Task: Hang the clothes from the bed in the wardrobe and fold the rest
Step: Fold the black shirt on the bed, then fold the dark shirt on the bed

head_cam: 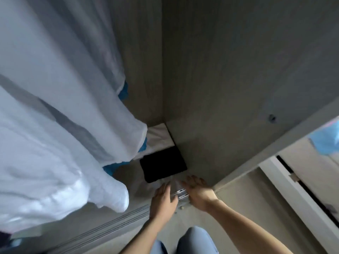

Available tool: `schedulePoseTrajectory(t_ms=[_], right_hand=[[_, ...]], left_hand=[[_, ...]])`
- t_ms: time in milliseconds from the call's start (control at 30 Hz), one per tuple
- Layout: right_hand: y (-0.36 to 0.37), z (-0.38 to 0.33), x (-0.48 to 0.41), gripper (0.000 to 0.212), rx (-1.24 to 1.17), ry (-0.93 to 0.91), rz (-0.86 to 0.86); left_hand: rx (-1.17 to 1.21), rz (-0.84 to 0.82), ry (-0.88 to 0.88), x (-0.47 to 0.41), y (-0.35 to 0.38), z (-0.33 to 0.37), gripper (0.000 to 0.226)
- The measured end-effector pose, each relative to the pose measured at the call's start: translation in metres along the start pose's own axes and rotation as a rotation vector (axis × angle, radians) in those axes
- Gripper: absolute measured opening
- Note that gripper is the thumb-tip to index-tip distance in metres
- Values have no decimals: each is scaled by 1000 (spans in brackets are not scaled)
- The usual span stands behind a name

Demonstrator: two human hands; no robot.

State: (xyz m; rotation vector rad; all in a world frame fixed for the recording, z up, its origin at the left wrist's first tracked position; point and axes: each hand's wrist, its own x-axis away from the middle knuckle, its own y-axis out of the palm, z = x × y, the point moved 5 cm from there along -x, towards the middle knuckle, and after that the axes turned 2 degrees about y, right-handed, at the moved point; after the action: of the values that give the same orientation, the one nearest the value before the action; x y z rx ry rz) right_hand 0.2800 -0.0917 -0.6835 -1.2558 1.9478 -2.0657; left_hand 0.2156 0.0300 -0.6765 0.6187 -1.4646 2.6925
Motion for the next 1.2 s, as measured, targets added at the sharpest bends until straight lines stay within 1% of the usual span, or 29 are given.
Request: schedulePoseTrajectory(t_ms=[67, 100, 167, 333, 433, 533, 700, 867, 967, 1033, 1133, 1167, 1200], right_hand=[[-35, -2, 51, 63, -48, 4, -3], [-53, -2, 76, 63, -67, 4, 1], [-82, -6, 123, 63, -96, 49, -6], [-146, 7, 229, 62, -162, 297, 36], [-176, 11, 288, 61, -202, 452, 114], [-196, 4, 342, 61, -258, 586, 153], [-229, -2, 402, 62, -289, 688, 303], [-246, 1, 474, 57, -320, 794, 481], [-237, -3, 539, 54, -353, 888, 592], [-216, -11, 594, 51, -407, 977, 667], [-171, -31, 681, 47, -499, 1158, 781], [-146, -44, 721, 46, -535, 1249, 801], [-136, -48, 735, 44, -562, 1307, 818]], left_hand=[[92, 6, 4, 35, -35, 45, 51], [115, 5, 40, 52, -53, 66, 49], [98, -41, 80, 87, -79, 94, 47], [46, -106, 235, 137, -141, 152, 44], [20, -89, 353, 150, -182, 187, 39], [-12, -76, 492, 169, -217, 220, 38], [5, -46, 647, 188, -257, 271, 35], [71, -73, 817, 226, -268, 317, 31], [92, -75, 945, 261, -261, 348, 31], [82, -103, 1026, 296, -247, 372, 32], [56, -204, 1118, 358, -208, 405, 33], [61, -245, 1161, 392, -185, 417, 34], [63, -272, 1173, 406, -178, 420, 34]])
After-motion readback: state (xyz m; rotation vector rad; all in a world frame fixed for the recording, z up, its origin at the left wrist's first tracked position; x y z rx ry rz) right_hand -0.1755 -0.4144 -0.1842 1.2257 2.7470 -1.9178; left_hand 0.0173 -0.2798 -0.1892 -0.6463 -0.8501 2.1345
